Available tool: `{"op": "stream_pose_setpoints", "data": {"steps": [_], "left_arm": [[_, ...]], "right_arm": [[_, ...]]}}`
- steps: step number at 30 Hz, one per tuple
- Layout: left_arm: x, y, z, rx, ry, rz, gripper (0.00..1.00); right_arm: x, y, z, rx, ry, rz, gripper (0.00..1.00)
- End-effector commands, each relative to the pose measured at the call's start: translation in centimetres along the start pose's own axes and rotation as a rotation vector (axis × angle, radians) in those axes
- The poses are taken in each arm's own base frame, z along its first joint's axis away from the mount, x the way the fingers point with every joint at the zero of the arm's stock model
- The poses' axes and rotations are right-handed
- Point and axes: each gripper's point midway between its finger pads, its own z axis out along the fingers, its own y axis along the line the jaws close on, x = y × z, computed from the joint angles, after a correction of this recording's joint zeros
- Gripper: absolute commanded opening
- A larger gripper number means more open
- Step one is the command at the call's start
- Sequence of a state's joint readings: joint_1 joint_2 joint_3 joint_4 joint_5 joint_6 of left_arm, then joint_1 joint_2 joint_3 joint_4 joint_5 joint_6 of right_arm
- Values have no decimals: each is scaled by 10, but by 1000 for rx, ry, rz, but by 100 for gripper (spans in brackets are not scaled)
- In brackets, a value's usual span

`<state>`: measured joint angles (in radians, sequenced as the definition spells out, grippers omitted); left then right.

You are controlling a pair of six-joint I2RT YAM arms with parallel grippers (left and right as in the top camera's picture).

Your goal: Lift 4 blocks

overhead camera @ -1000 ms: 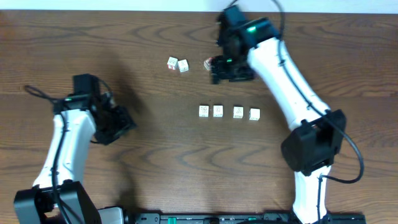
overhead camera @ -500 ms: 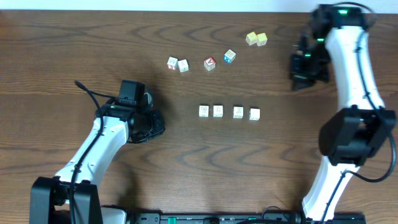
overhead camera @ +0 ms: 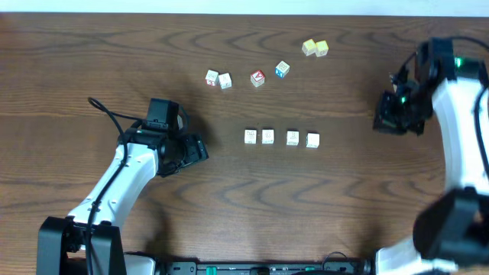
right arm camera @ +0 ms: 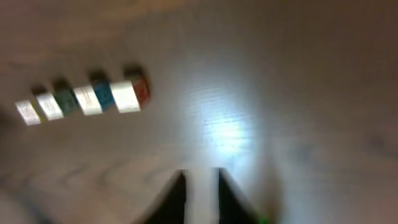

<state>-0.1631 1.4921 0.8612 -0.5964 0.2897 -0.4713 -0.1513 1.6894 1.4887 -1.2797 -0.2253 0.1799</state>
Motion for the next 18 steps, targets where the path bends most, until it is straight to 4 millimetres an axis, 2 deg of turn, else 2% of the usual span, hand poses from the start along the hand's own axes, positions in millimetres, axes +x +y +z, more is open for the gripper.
{"op": "stream_pose_setpoints", "data": {"steps": [1,3,4,5,7,8,10,12,15,18], "left_arm": [[10,-11,2,65,54,-1,85],[13,-18,1,104,76,-1,85],[15,-21,0,125,87,-1,85],[15,-22,0,128,85,0,80],[13,-22,0,130,79,3,57],[13,-23,0,131,78,3,50],[13,-23,0,131,77,3,42],[12,-23,0,133,75,5,37],[8,-26,0,144,56,12,37],[4,-28,0,154,39,18,24]], "right_arm": [[28,-5,19,-17,18,65,26],[38,-7,30,-30,30,100,22],[45,-6,41,-55,48,103,16],[48,-6,48,-63,58,105,14],[53,-7,60,-76,67,106,12],[54,-7,66,-86,65,105,11],[54,-9,75,-93,54,102,3],[53,-8,81,-110,43,98,1],[48,-6,83,-124,18,90,2],[39,-4,82,-132,-17,85,1]]}}
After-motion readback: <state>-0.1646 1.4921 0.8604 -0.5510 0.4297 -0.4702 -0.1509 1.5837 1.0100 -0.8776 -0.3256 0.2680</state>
